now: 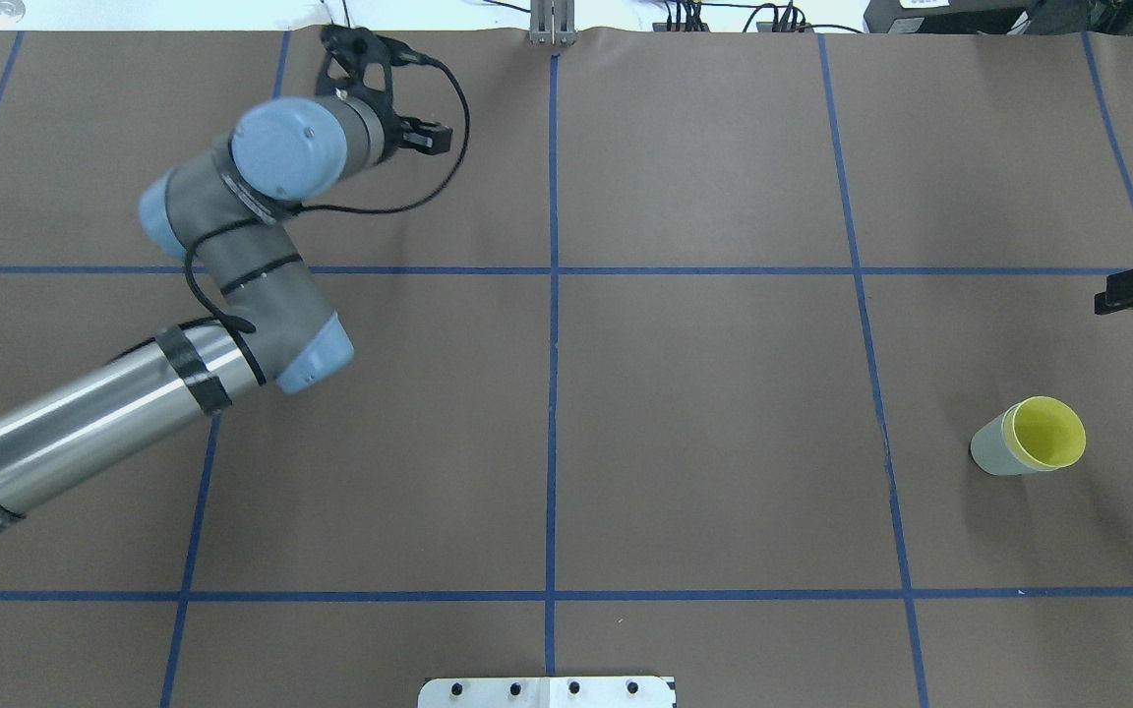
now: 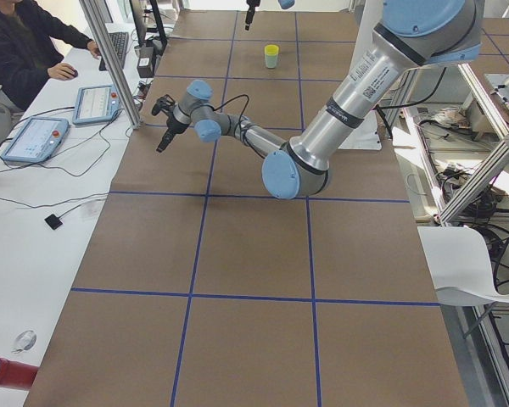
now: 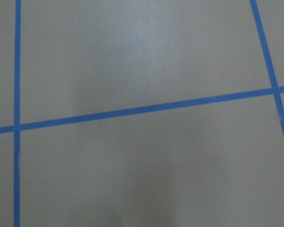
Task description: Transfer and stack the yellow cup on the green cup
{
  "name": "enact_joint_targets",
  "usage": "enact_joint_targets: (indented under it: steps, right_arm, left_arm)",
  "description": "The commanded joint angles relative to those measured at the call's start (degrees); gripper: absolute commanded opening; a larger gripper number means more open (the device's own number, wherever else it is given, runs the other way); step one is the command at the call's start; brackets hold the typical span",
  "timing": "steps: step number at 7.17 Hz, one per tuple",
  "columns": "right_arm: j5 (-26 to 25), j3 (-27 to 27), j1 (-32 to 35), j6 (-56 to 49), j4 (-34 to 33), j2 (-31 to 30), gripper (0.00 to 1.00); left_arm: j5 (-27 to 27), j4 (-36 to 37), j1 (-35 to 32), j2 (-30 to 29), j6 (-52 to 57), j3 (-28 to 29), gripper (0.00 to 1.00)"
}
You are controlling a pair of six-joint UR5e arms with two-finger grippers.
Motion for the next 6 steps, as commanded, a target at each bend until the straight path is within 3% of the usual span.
enact_joint_targets:
  steps: [1,3,4,5,6]
  right_arm:
    - [7.38,-8.46,7.52,-6.26,-0.20,4.84,1.00]
    - [7.85,-9.71,10.09,-11.88,-3.07,4.94,1.00]
    - [7.85,-9.63,11.49,-15.21,-6.41,6.24,1.00]
    - [8.90,-9.28,12.90,-17.94,-11.31,7.65,1.00]
    - [9.95,-9.10,14.48,-20.32,-13.54,7.92,1.00]
  left_arm:
    - [-17.72,17.16,-12.51,0.16,16.44,-1.88,0.99]
    - [-37.31,29.66,-24.65,0.42,27.04,-1.98,0.99]
    - [-40.36,34.06,-28.79,3.56,37.02,-4.16,0.99]
    - [-40.22,33.75,-29.87,15.42,48.08,-11.49,0.99]
    - [-40.39,30.79,-32.15,21.37,50.71,-13.47,0.99]
